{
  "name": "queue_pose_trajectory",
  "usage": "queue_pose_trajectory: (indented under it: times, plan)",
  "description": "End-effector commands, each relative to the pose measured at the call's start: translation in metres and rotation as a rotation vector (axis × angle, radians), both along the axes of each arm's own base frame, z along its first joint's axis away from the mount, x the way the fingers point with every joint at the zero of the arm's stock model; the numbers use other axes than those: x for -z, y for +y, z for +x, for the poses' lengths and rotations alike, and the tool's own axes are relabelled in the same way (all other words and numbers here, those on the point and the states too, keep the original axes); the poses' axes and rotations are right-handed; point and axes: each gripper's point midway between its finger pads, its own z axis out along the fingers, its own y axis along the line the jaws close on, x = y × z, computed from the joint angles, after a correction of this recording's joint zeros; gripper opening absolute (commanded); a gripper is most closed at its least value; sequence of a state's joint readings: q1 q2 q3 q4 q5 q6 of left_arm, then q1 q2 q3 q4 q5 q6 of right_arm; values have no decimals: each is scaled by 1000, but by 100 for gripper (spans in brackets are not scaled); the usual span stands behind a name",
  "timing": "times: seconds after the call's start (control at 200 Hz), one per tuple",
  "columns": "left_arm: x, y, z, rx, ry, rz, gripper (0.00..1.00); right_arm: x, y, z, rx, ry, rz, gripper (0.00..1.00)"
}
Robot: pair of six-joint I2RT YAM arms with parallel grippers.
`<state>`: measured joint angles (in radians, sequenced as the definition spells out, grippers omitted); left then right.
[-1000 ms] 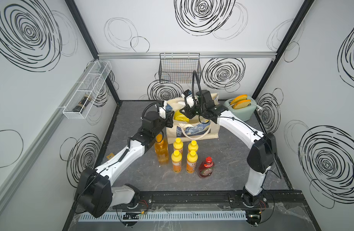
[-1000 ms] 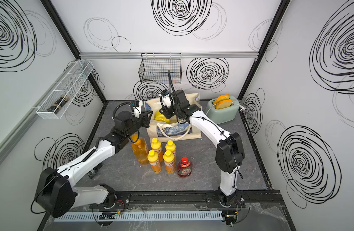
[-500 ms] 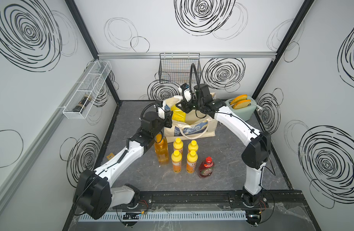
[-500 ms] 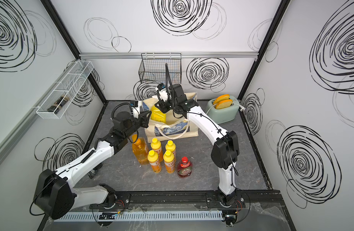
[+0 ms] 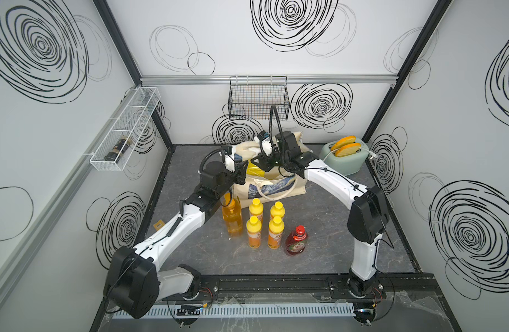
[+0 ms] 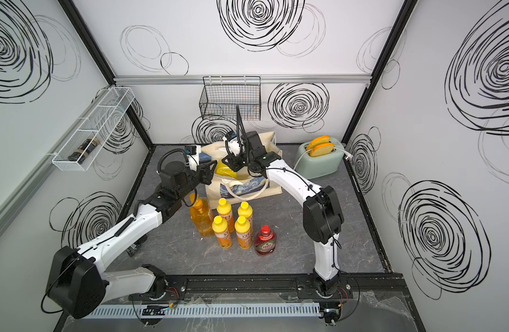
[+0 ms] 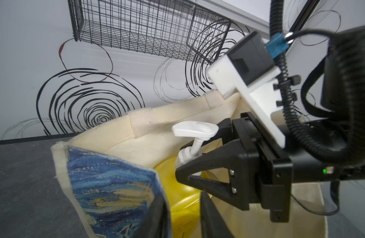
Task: Pack dish soap into the shopping bag
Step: Adjust the bottle of dish soap in the shopping bag.
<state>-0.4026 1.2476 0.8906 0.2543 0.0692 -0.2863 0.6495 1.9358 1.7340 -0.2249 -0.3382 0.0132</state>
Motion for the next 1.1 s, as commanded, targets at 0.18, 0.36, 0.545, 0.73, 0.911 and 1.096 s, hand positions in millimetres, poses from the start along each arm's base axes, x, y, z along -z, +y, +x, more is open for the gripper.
queue_pose_trajectory:
  times: [0.18, 0.36, 0.545, 0.73, 0.911, 1.096]
  plan:
    - [-43, 58, 3, -225, 50, -84, 86, -99, 0, -18, -22, -216, 95, 46]
    - [-47, 92, 17, -274, 91, -165, 86, -156, -58, -16, 113, -288, 134, 76]
    - [-30, 76, 46, -212, 215, -124, 85, -180, -155, 18, 331, -282, 167, 94]
    - [-15, 43, 65, -169, 285, -55, 85, -140, -205, 57, 444, -172, 66, 98]
    - [9, 35, 83, -177, 345, 20, 77, -97, -196, 69, 403, -58, -6, 97]
    - [8, 24, 88, -135, 332, 25, 41, -61, -184, 66, 405, 5, -96, 96]
